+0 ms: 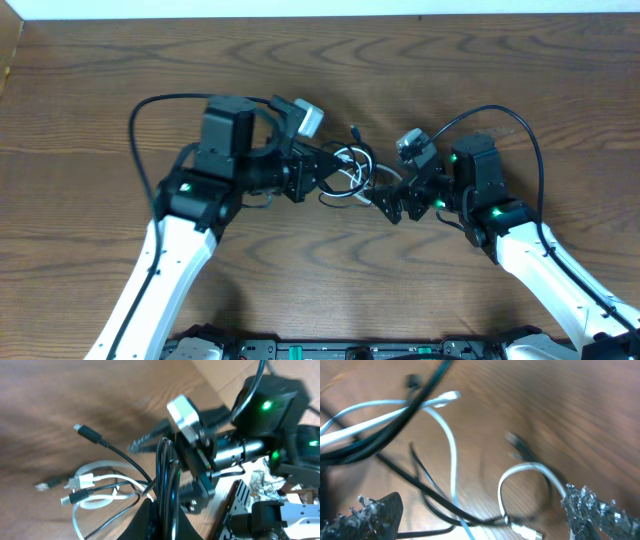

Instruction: Untangle cables

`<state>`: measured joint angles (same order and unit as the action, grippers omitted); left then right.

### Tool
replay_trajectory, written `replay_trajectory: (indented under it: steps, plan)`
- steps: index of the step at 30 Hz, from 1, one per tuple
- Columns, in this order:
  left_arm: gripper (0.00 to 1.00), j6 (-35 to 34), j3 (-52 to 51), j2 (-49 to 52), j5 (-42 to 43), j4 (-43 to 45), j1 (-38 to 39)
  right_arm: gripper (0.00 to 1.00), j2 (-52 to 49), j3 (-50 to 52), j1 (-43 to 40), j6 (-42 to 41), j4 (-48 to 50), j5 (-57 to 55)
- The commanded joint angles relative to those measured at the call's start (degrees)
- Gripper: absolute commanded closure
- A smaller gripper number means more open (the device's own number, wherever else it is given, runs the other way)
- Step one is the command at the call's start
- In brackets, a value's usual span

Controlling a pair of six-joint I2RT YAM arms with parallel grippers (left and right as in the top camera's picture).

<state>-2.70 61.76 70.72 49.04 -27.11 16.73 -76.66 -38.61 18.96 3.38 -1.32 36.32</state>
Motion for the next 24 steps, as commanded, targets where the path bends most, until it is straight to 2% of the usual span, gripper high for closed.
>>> replay_trajectory:
  steps: [1,6,12,19,21,24]
  plan:
    - [0.93,0.9,1.7,-2.5,5.9,1.5,-2.0,0.01,0.6,-0.2,-0.1,7.1,1.9,13.7]
    - [0.92,-2.2,1.7,-2.6,10.1,4.7,-4.2,0.02,0.6,-0.2,-0.1,9.6,1.8,23.5]
    - [0.93,-3.6,1.7,-2.6,10.4,7.0,-6.2,0.14,0.6,-0.2,-0.1,9.6,1.3,30.0]
    - [0.93,-9.1,1.7,-2.6,11.2,11.5,-7.5,0.27,0.6,-0.2,-0.1,9.6,-3.3,29.7]
    - [0.92,-10.1,1.7,-2.6,12.5,12.9,-7.6,0.25,0.6,-0.2,-0.1,9.6,-4.2,28.3]
    - [0.93,-13.9,1.7,-2.6,12.5,14.9,-7.6,0.23,0.6,-0.2,-0.1,9.5,-5.3,19.8]
